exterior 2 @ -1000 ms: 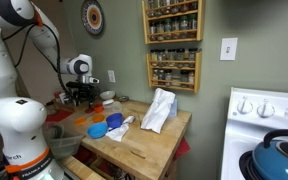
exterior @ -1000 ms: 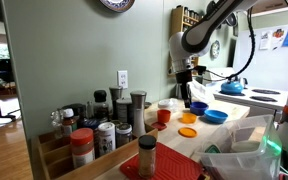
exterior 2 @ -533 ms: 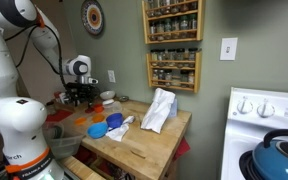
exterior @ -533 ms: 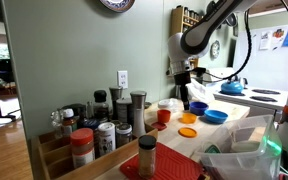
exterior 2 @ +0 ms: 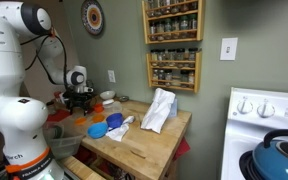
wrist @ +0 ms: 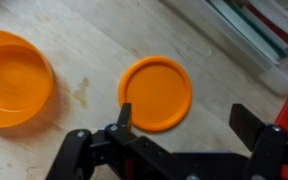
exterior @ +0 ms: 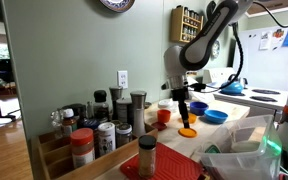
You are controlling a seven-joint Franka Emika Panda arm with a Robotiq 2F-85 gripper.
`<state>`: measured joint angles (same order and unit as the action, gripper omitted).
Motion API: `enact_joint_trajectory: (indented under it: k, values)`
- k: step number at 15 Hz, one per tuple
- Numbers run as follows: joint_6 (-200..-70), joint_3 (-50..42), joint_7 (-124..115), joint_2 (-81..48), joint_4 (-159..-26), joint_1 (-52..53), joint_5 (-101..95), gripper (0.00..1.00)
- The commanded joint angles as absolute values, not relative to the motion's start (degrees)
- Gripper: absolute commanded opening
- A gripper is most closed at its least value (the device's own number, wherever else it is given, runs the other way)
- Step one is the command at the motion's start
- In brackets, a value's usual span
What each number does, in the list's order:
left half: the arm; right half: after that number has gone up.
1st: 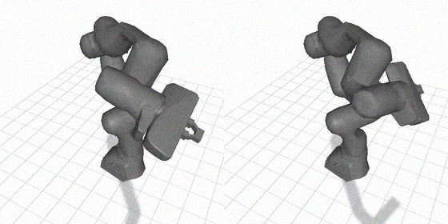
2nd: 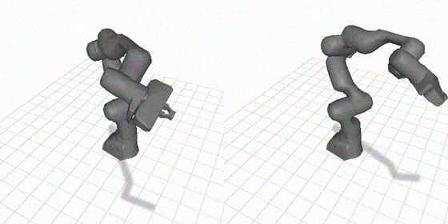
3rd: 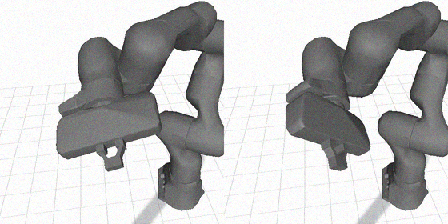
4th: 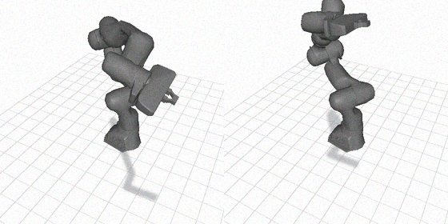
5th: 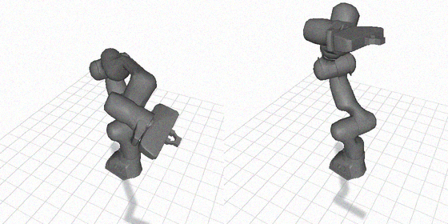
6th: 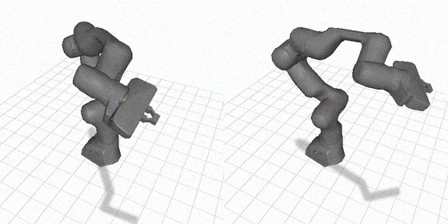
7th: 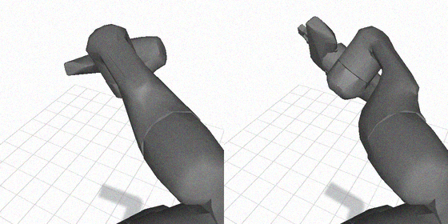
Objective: Place the orange lid on the orange container
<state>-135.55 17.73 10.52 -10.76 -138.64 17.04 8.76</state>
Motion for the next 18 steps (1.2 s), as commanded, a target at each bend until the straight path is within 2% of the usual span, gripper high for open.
enact_joint_trajectory:
  k: [1,18]
  values:
    - [-140.19,17.89,8.04,-14.13,-138.97,17.85,5.59,1.00]
    - [-140.88,16.87,2.22,-16.33,-139.33,18.31,-3.01,1.00]
